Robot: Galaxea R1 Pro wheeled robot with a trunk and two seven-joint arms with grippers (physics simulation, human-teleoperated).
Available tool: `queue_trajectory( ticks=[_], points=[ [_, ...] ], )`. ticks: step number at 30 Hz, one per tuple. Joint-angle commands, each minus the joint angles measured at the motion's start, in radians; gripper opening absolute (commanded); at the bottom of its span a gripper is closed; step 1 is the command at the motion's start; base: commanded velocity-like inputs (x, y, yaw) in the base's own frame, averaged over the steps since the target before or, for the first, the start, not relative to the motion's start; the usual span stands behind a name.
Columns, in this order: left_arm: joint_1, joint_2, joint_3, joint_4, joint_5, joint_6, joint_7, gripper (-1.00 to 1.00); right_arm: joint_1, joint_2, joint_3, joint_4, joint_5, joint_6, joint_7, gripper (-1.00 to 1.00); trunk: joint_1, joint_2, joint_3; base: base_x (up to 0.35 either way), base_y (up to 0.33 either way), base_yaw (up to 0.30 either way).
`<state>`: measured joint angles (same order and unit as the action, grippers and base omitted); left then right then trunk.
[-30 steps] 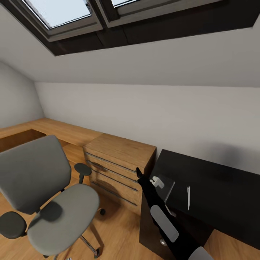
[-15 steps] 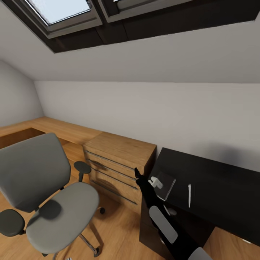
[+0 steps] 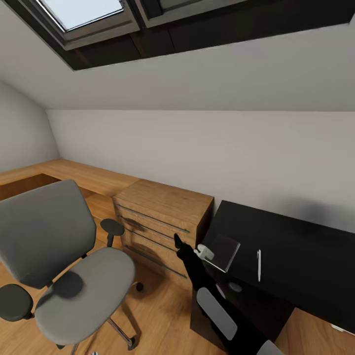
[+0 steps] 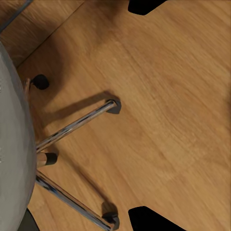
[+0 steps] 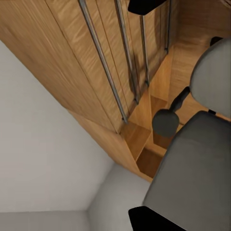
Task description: In the bedroom, organize the workspace by keeping the computer under the desk, ensuring the monitor is on the desk, placing the keyboard on the desk next to the monitor, placing the mouse on the desk next to the keyboard, moving the folder from the swivel chair onto the desk next to the mouse, stacking the notebook on top of the folder with the pen on top of the notebook, and positioning the swivel chair next to the desk.
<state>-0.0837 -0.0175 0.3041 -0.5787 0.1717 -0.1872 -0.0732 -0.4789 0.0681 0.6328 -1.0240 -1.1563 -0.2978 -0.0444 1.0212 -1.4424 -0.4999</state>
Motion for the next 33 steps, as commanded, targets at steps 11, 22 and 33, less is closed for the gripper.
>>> queue_trajectory(
  ticks=[11, 22, 33],
  points=[
    [-0.001, 0.002, 0.003, 0.008, -0.008, -0.004, -0.010, 1.00, -0.001, 0.002, 0.067, -0.001, -0.004, -0.034, -0.008, 1.00, 0.000, -0.001, -0.001, -0.046, 0.000, 0.000],
    [-0.001, 0.002, 0.003, 0.008, -0.009, -0.004, -0.010, 1.00, -0.001, 0.006, 0.072, 0.008, -0.007, -0.044, -0.013, 1.00, 0.000, -0.001, -0.001, -0.304, 0.000, 0.000],
    [-0.001, -0.003, 0.005, 0.009, -0.007, -0.002, -0.008, 1.00, -0.001, 0.007, 0.072, 0.011, -0.011, -0.044, -0.026, 1.00, 0.000, -0.001, -0.001, -0.243, 0.000, 0.000]
  ],
)
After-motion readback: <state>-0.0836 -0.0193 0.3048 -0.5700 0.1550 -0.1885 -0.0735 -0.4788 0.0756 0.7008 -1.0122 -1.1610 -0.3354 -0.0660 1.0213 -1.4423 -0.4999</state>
